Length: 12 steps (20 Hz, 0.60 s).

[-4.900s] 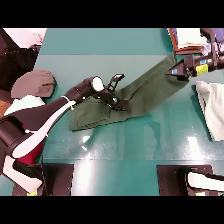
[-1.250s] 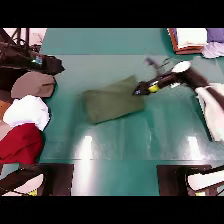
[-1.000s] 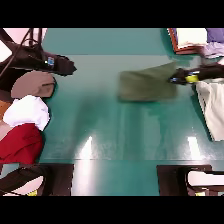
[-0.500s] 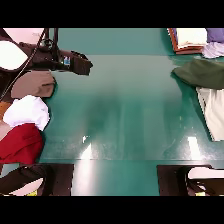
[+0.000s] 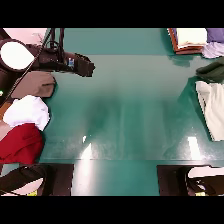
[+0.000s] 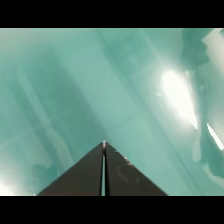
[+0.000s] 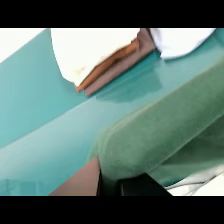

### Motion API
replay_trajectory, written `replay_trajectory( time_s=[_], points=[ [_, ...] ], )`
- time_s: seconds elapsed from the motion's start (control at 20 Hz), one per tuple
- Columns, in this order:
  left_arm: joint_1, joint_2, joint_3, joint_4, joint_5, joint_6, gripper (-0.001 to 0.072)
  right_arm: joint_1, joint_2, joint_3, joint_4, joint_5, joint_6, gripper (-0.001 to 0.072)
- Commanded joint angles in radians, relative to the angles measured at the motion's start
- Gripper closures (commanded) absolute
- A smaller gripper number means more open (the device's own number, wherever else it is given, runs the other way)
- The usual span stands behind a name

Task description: Fold the shirts.

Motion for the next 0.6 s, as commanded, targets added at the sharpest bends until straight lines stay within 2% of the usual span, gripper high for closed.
replay_trajectory(
  time_s=[0.0, 0.3, 0.55],
  points=[
    [0.0, -0.005, 0.0, 0.0, -0.013, 0.002, 0.0684, -0.024, 0.015, 0.039, 0.003, 0.071, 0.006, 0.0692],
    [0.0, -0.005, 0.0, 0.001, -0.04, 0.004, 0.0683, -0.049, 0.146, -0.127, -0.011, 0.096, -0.002, 0.0692],
    [0.0, -0.005, 0.0, 0.0, -0.041, 0.006, 0.0684, -0.118, 0.282, -0.337, -0.117, 0.168, -0.003, 0.0691]
  ],
)
